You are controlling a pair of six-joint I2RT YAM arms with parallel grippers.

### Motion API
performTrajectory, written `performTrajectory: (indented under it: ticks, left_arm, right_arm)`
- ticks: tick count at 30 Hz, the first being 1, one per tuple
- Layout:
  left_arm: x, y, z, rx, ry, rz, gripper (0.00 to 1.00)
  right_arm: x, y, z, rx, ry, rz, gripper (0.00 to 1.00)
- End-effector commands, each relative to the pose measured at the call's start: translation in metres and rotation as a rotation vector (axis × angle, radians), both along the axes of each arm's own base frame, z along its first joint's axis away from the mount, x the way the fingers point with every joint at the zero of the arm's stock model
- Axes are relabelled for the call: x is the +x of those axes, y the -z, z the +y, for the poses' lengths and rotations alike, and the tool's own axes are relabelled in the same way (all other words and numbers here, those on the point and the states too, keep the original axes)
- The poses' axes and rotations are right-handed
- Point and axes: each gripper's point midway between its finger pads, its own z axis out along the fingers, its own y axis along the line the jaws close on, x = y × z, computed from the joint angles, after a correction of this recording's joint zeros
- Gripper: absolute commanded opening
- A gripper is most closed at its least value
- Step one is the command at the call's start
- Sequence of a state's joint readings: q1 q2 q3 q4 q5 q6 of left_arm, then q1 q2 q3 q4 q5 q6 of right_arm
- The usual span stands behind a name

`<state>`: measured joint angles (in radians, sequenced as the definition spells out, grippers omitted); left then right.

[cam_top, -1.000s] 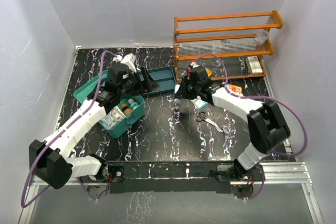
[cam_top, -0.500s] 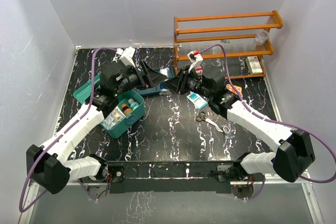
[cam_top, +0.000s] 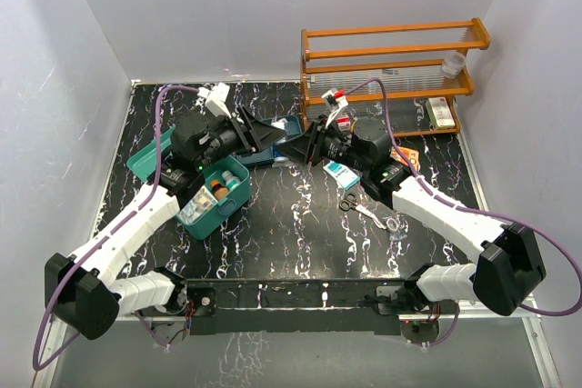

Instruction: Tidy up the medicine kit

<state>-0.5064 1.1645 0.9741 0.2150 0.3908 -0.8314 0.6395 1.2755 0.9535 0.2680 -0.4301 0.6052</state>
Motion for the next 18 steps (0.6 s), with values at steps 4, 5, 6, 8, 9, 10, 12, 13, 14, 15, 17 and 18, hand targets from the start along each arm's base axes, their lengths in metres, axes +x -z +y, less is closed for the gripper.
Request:
performTrajectory:
  ticks: [4,5,6,8,9,10,12,13,14,15,17,18]
  left_arm:
    - [0.0,-0.011,0.012,-0.01,-0.069,-0.048,0.4]
    - [0.0,-0.012,0.011,-0.006,-0.063,-0.054,0.36]
    - [-0.001,-0.012,0.01,-0.003,-0.053,-0.061,0.34]
    - [-0.003,-0.016,0.007,-0.005,-0.028,-0.076,0.33]
    - [-0.004,-0.017,0.005,-0.001,-0.015,-0.084,0.33]
    - [-0.005,-0.018,0.004,0.001,-0.005,-0.089,0.33]
    - [-0.007,-0.018,0.003,0.01,0.013,-0.097,0.36]
    - [-0.008,-0.016,0.003,0.016,0.019,-0.097,0.37]
    - [-0.009,-0.015,0.002,0.019,0.029,-0.099,0.38]
    - [-0.01,-0.015,0.002,0.021,0.037,-0.102,0.38]
    - [-0.013,-0.014,0.0,0.021,0.056,-0.11,0.37]
    - [-0.014,-0.014,-0.001,0.022,0.064,-0.118,0.35]
  right_arm:
    - [-0.011,-0.029,0.001,0.064,-0.047,-0.099,0.15]
    - [-0.011,-0.028,0.002,0.062,-0.05,-0.1,0.15]
    - [-0.011,-0.027,0.002,0.06,-0.051,-0.1,0.15]
    - [-0.01,-0.027,0.003,0.06,-0.053,-0.101,0.16]
    - [-0.009,-0.026,0.004,0.059,-0.052,-0.098,0.16]
    - [-0.008,-0.026,0.004,0.058,-0.051,-0.097,0.16]
    - [-0.007,-0.027,0.005,0.059,-0.049,-0.098,0.16]
    - [-0.006,-0.026,0.005,0.058,-0.045,-0.098,0.16]
    - [-0.005,-0.027,0.005,0.059,-0.044,-0.099,0.16]
    - [-0.005,-0.027,0.005,0.06,-0.04,-0.101,0.16]
    - [-0.004,-0.028,0.005,0.059,-0.041,-0.103,0.16]
    - [-0.004,-0.027,0.006,0.058,-0.043,-0.101,0.16]
